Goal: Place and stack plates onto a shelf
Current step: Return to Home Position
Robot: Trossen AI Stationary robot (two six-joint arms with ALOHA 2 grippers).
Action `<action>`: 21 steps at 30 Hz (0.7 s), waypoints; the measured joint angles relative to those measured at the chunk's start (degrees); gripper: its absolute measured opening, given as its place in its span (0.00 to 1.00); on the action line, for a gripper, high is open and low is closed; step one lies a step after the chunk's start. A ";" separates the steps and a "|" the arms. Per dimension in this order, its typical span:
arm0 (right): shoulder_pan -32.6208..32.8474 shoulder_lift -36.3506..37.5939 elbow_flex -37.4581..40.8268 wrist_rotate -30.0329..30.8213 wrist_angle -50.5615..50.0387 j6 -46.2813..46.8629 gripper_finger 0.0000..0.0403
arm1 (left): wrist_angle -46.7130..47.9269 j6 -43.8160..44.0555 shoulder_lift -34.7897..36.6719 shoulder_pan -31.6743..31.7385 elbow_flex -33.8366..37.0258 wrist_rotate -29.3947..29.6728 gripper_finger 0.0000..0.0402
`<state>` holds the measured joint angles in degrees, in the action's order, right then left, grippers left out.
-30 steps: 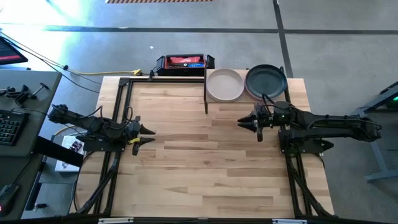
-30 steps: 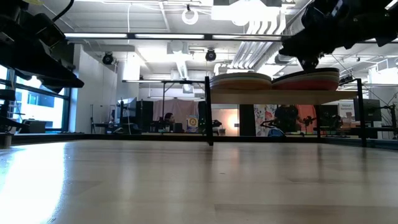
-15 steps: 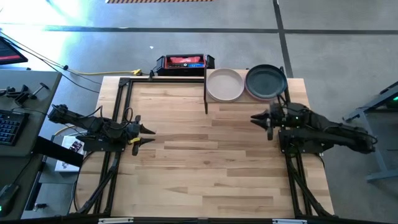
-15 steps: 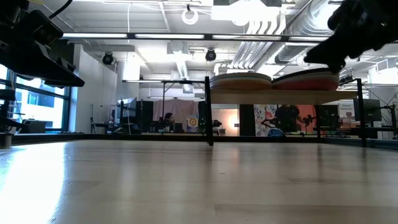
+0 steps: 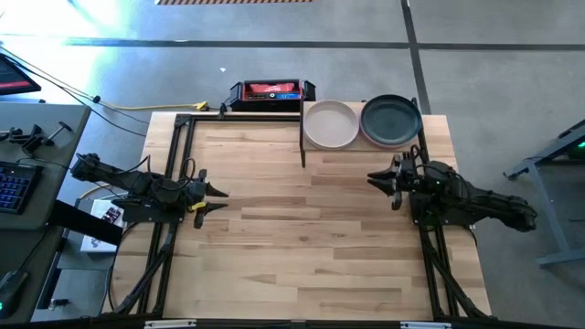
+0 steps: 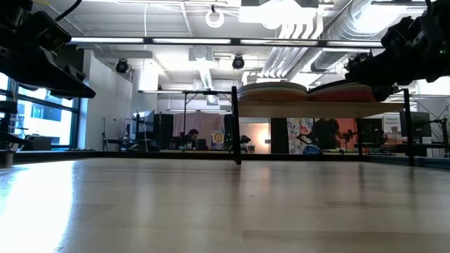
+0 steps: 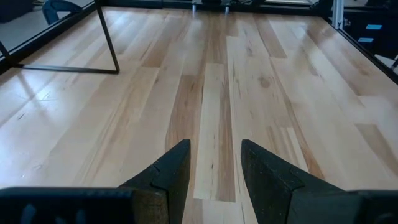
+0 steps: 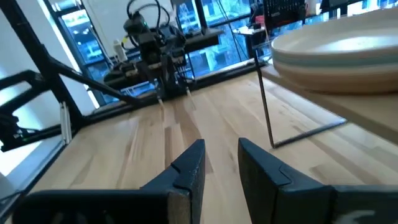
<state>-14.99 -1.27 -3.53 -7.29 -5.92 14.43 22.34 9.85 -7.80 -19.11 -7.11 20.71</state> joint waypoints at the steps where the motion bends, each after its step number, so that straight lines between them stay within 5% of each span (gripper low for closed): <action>1: 0.02 -0.10 0.00 -0.02 -0.09 -0.11 0.19 | 0.00 0.00 0.09 -0.01 0.00 0.02 0.33; 21: 0.01 -0.62 -0.02 0.77 -1.29 2.06 0.19 | -0.21 0.00 0.24 0.00 0.02 -0.15 0.33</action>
<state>-14.98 -1.89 -3.55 -6.52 -7.20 16.49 22.13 9.85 -7.55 -19.11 -7.09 20.56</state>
